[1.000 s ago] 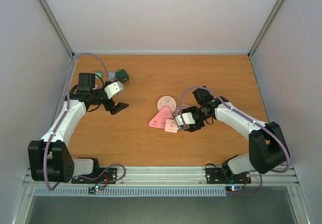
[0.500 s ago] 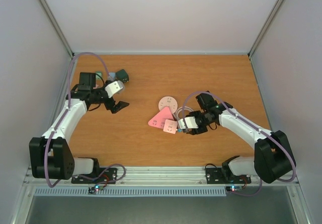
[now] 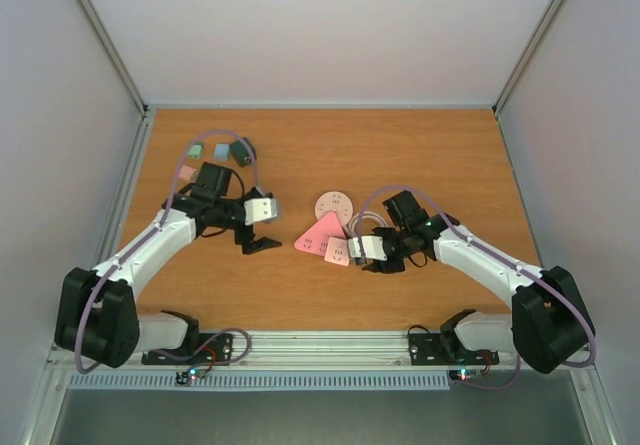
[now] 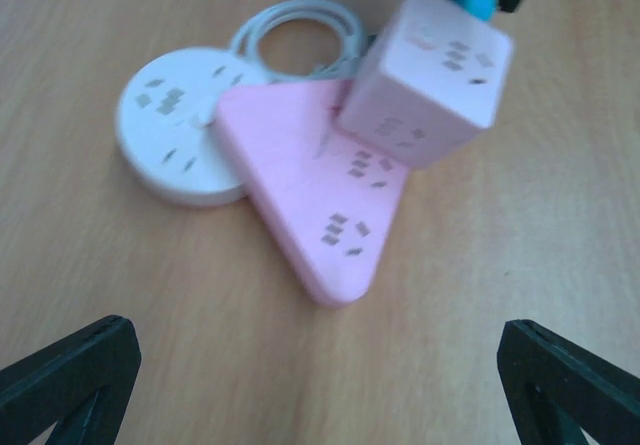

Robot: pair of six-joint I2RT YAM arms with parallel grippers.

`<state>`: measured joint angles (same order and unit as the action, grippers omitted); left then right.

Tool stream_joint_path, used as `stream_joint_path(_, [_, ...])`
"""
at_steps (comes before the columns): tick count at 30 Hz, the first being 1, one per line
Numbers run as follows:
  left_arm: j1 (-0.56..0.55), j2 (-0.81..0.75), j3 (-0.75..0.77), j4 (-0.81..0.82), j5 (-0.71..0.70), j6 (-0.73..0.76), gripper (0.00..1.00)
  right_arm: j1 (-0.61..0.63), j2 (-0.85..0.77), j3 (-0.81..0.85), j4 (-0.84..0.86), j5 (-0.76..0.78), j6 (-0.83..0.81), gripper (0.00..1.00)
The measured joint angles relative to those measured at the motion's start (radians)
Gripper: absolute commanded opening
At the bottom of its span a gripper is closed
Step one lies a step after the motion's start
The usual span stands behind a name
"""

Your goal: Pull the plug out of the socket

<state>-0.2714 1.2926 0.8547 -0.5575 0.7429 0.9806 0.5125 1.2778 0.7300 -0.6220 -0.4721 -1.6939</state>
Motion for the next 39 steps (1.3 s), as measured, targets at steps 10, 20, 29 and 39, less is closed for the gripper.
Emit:
stream_joint_path(10, [-0.237, 0.053, -0.023, 0.114, -0.012, 0.046, 0.99, 0.039, -0.071, -0.093, 0.117, 0.036, 0.133, 0.27])
stream_joint_path(20, [-0.338, 0.175, -0.023, 0.295, -0.029, 0.003, 0.89, 0.044, -0.031, -0.114, 0.223, 0.098, 0.202, 0.20])
stream_joint_path(29, [-0.389, 0.240, -0.030, 0.444, -0.067, -0.047, 0.94, 0.046, -0.013, -0.114, 0.278, 0.129, 0.207, 0.34])
stream_joint_path(39, [-0.399, 0.299, -0.030, 0.497, -0.076, -0.034, 0.92, 0.045, -0.031, -0.116, 0.254, 0.148, 0.212, 0.55])
